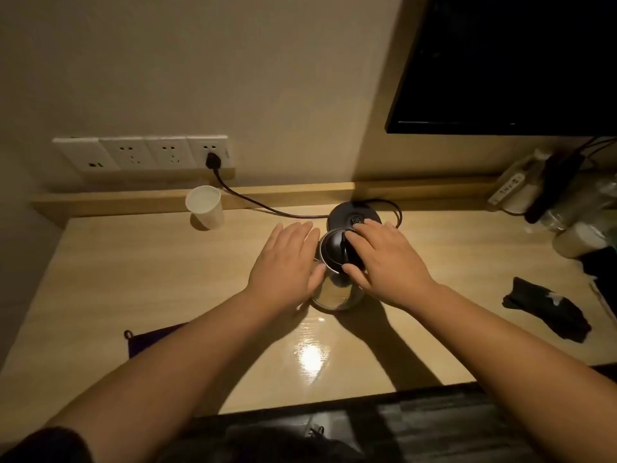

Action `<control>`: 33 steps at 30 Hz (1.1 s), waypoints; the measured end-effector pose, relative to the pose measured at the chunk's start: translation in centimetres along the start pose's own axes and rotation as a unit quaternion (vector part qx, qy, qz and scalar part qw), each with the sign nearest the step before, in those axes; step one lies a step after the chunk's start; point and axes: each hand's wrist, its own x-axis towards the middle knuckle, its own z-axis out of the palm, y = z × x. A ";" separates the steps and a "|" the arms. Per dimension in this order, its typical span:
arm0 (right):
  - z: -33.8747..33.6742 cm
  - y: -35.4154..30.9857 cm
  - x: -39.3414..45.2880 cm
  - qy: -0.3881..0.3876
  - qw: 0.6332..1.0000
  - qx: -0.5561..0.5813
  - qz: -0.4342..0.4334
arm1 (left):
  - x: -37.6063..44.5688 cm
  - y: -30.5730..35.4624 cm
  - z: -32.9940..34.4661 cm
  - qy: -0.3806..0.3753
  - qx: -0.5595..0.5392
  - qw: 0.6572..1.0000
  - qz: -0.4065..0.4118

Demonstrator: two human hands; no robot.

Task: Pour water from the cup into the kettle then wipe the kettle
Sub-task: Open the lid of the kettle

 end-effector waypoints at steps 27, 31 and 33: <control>2.2 0.3 -1.2 0.120 0.963 0.225 0.090 | -0.3 -1.1 6.2 -0.010 -0.003 1.000 0.026; 2.7 0.4 -2.8 0.169 0.919 0.322 0.152 | -0.2 -1.2 6.2 -0.004 0.003 1.000 0.027; 3.3 0.5 -3.7 0.194 0.897 0.350 0.186 | -0.2 -1.2 6.2 -0.001 0.006 0.999 0.033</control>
